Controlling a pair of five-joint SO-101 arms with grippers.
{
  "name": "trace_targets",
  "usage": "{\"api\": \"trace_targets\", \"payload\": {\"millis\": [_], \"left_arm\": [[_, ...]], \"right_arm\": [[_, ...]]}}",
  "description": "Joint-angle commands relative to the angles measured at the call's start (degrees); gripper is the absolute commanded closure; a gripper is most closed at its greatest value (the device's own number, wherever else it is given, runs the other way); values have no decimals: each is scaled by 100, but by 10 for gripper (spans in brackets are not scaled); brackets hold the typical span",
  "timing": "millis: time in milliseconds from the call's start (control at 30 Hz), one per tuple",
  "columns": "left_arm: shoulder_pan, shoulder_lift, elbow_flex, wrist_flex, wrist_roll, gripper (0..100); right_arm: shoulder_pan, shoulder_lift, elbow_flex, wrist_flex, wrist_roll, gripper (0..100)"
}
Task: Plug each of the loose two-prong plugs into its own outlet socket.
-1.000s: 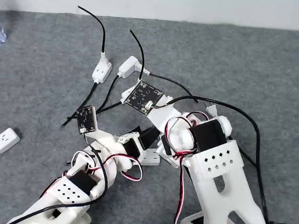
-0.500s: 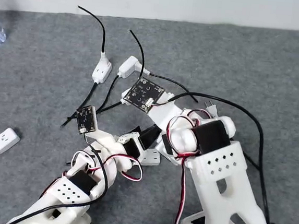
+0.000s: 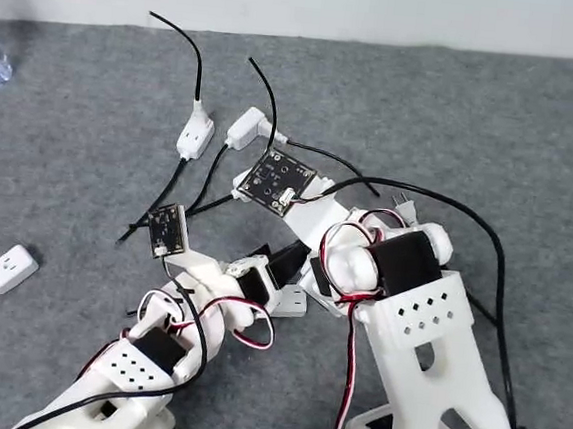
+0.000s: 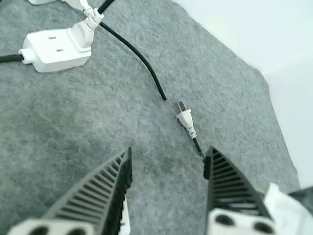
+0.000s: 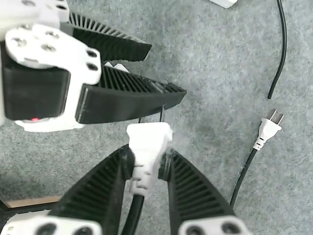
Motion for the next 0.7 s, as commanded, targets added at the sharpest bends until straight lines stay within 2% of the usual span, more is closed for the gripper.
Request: {"api": "trace_targets", "payload": {"millis": [0,267,667], "left_arm": [[220,-97,-22,-9,-220,768],[35,-105,-31,-18,-237,768],[-765,-105,-189,-18,-527,768]], "right_arm": [[-101,-163,-334,-215,-70,991],[-84,-154,-308,-224,-62,991],[-75,-136,-343,-207,-79,991]]}}
